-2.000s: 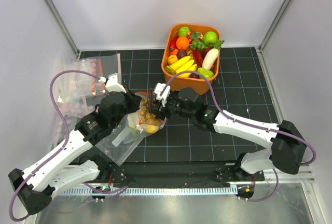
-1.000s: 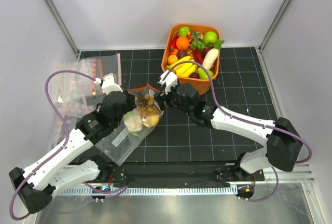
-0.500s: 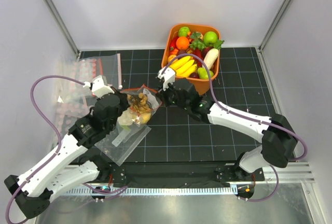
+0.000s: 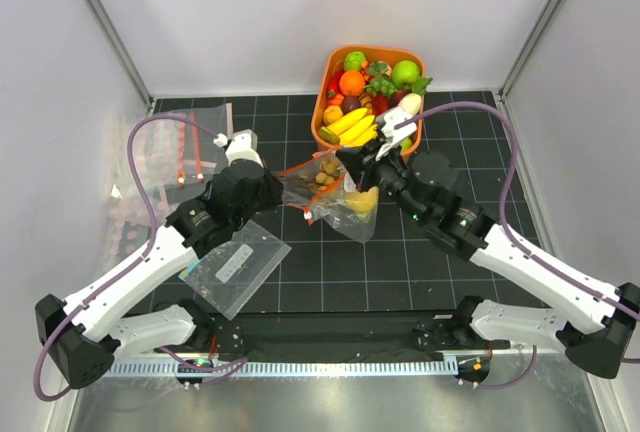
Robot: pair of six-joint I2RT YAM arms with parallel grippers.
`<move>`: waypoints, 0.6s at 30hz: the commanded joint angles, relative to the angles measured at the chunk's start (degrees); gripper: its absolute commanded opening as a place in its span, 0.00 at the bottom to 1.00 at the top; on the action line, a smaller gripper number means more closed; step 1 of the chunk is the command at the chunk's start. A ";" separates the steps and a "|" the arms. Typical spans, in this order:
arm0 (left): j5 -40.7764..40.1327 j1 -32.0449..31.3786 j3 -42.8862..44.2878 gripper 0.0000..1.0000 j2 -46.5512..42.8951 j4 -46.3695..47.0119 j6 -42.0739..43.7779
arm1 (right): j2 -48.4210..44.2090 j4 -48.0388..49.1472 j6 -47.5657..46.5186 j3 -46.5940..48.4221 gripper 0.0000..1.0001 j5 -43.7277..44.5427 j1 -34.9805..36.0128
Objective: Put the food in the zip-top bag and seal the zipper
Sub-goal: Adjust the zipper food storage bag at the center of the board.
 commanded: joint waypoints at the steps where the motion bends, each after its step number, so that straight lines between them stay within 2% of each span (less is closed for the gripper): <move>1: 2.91 0.09 2.01 0.00 -2.01 2.15 1.54 | -0.31 -3.97 1.16 3.75 0.01 0.05 -0.09; 5: 3.25 0.09 -0.01 0.00 -2.73 4.70 1.10 | 4.00 -7.78 2.57 2.61 0.02 2.15 -0.01; 9: 6.85 0.09 1.04 0.00 -0.18 4.87 1.02 | 6.81 -7.69 4.77 2.00 0.13 1.37 -0.01; 10: 7.12 0.09 0.95 0.00 0.09 5.22 1.01 | 6.91 -7.08 5.20 1.21 0.19 0.32 -0.01; 11: 7.12 0.09 0.86 0.00 0.18 5.23 0.93 | 6.82 -6.64 5.47 1.20 0.19 -0.13 -0.01; 12: 7.12 0.09 0.86 0.00 0.09 5.31 0.93 | 6.64 -6.20 5.73 0.16 0.34 -0.57 -0.01; 13: 7.03 0.09 0.60 0.00 0.09 5.32 1.01 | 6.73 -5.33 6.52 -0.37 0.42 -1.00 -0.01; 15: 6.59 0.09 0.51 0.00 0.09 5.58 1.01 | 7.17 -5.41 7.31 -0.82 0.52 -1.71 -0.01; 18: 5.80 0.09 0.42 0.00 0.00 5.49 1.01 | 8.40 -7.59 9.33 0.14 0.57 -1.54 0.08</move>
